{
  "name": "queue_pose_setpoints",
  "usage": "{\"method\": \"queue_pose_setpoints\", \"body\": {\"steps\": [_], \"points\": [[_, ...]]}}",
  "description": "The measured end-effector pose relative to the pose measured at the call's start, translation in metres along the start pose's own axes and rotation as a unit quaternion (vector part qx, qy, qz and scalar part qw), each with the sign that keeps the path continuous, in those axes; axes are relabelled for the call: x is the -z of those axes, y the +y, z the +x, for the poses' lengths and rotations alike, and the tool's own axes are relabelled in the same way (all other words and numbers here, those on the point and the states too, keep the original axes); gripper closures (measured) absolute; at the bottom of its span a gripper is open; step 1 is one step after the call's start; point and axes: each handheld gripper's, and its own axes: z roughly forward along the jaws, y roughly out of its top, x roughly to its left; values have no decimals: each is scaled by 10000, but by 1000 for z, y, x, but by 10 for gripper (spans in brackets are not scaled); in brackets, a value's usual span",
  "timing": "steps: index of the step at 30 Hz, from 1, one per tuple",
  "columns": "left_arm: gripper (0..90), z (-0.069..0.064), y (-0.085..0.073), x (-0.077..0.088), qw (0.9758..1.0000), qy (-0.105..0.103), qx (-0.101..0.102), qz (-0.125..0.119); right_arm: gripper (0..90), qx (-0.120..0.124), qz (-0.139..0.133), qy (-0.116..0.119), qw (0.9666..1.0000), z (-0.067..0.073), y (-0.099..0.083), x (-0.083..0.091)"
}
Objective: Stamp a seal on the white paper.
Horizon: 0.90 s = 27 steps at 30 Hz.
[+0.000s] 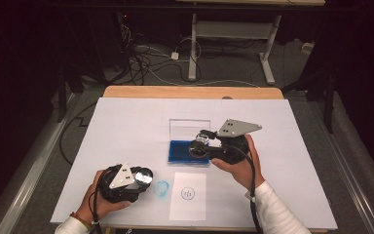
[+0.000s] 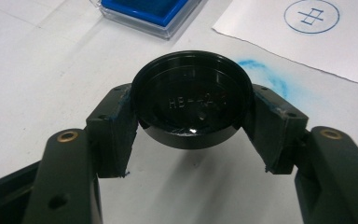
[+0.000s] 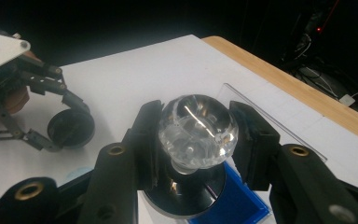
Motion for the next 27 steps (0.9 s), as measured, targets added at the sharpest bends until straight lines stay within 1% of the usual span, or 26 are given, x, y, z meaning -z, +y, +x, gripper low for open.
{"method": "queue_pose_setpoints", "body": {"steps": [4, 7, 9, 11, 16, 18, 27], "points": [[362, 2, -1, 4, 10000, 49, 41, -41, 569, 54, 39, 92, 9999, 6, 0, -1], [363, 2, -1, 6, 10000, 82, 32, -40, 569, 93, 56, 155, 9998, 13, 0, -2], [362, 3, -2, 6, 9999, 100, 15, -28, 569, 127, 119, 210, 9996, 17, -1, -3], [363, 3, -2, 7, 9999, 110, 24, -30, 569, 146, 157, 270, 9994, 22, -4, -4], [362, 3, -3, 9, 9999, 108, 22, -65, 569, 280, 310, 419, 9982, 36, -13, -6], [363, 3, -3, 9, 9999, 125, 17, -59, 569, 291, 363, 484, 9977, 41, -16, -7], [362, 3, -2, 10, 9999, 151, 19, -62, 569, 399, 437, 663, 9960, 56, -24, -11]]}}
